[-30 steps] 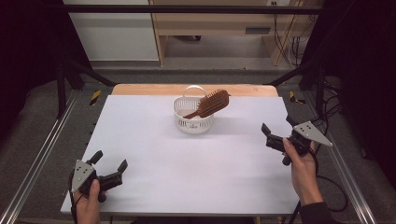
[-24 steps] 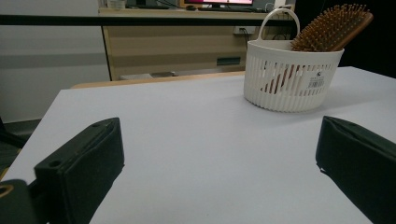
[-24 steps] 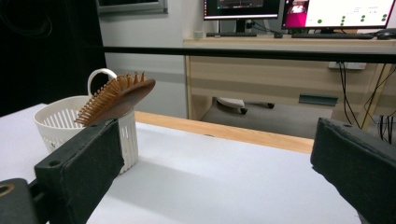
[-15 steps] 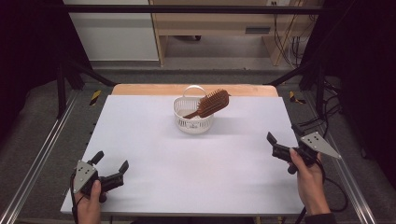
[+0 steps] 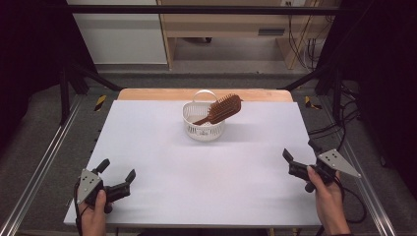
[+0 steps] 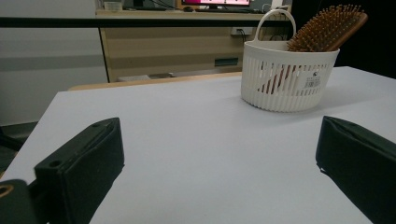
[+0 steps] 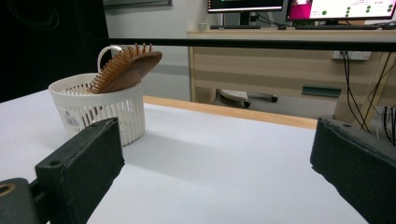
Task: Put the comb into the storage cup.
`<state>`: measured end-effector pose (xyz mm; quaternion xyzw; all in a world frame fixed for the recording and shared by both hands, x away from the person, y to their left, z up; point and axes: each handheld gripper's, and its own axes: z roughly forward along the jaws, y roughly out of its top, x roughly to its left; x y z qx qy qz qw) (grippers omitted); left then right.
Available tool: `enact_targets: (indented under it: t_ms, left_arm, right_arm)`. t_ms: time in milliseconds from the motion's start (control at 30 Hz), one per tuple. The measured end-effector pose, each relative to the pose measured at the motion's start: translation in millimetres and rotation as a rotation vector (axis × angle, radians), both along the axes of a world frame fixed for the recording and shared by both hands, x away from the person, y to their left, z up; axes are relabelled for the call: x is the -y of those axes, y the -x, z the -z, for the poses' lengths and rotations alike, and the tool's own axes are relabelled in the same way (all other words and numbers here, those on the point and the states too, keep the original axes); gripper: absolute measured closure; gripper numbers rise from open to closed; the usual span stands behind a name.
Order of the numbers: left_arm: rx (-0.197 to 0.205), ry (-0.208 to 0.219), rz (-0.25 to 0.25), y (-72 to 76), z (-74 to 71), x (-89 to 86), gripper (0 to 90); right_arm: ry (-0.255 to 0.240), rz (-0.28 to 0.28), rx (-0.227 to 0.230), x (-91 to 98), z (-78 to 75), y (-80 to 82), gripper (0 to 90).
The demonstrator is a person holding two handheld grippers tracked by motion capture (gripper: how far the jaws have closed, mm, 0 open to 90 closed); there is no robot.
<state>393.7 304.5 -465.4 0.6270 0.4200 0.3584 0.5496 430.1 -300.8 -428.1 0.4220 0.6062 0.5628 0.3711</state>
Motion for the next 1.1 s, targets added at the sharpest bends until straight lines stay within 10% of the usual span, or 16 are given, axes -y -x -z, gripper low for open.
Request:
enact_targets:
  t_ms: [1100]
  left_arm:
    - [0.01, 0.001, 0.053, 6.1, -2.5, 0.0, 1.1]
  right_arm:
    - [-0.015, -0.111, -0.043, -10.8, 39.0, 23.7, 2.8]
